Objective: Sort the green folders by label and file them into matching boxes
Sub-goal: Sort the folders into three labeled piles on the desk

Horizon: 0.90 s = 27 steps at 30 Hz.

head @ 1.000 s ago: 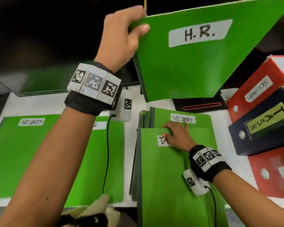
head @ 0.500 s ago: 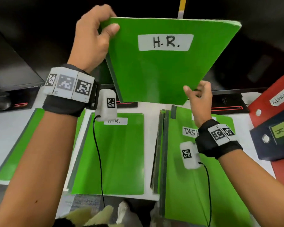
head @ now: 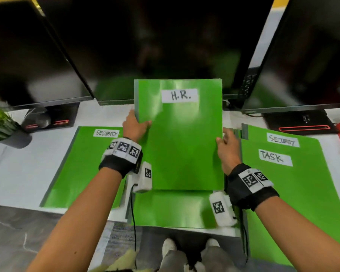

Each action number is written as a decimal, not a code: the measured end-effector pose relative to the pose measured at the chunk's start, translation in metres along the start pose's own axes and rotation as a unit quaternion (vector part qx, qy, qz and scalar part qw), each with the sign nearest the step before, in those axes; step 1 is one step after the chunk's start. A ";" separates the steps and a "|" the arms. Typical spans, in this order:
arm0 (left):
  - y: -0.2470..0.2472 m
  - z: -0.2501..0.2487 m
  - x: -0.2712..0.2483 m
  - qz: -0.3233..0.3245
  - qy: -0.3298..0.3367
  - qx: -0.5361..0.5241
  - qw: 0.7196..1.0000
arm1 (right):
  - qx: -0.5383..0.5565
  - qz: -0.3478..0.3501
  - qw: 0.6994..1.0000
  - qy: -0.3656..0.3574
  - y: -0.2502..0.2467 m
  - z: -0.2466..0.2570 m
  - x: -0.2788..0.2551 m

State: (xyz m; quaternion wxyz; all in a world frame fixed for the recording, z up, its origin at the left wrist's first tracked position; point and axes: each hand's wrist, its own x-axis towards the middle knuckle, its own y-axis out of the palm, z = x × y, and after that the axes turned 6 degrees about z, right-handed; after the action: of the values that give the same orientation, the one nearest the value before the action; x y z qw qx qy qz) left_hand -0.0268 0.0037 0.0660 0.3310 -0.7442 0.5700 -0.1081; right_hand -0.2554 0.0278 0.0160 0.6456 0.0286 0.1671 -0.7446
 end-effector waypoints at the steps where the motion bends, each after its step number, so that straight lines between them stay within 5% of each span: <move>1: 0.005 0.014 -0.001 0.016 -0.020 0.022 0.999 | -0.024 -0.003 1.000 0.019 0.004 -0.008 -0.002; 5: 0.021 0.057 0.001 0.058 -0.076 0.095 0.991 | -0.130 0.031 0.986 0.099 0.019 -0.033 -0.011; 9: 0.040 0.087 0.002 0.108 -0.130 0.149 0.974 | -0.261 0.074 0.938 0.214 0.035 -0.049 -0.022; 14: 0.054 0.099 0.004 0.103 -0.190 0.249 0.944 | -0.333 0.072 0.907 0.250 0.048 -0.049 -0.033; 22: 0.067 0.081 0.002 0.084 -0.217 0.234 0.944 | -0.342 0.116 0.903 0.231 0.040 -0.040 -0.030; 27: 0.079 0.022 0.001 0.120 -0.114 0.239 0.957 | -0.201 0.090 0.955 0.199 0.001 -0.022 -0.021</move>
State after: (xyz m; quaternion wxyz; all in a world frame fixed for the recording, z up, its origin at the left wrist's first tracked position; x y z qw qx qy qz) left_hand -0.0758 0.0004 0.0006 0.5726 -0.5771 0.5708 -0.1153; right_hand -0.2545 0.0542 0.0009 0.6560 0.0602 0.4350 -0.6138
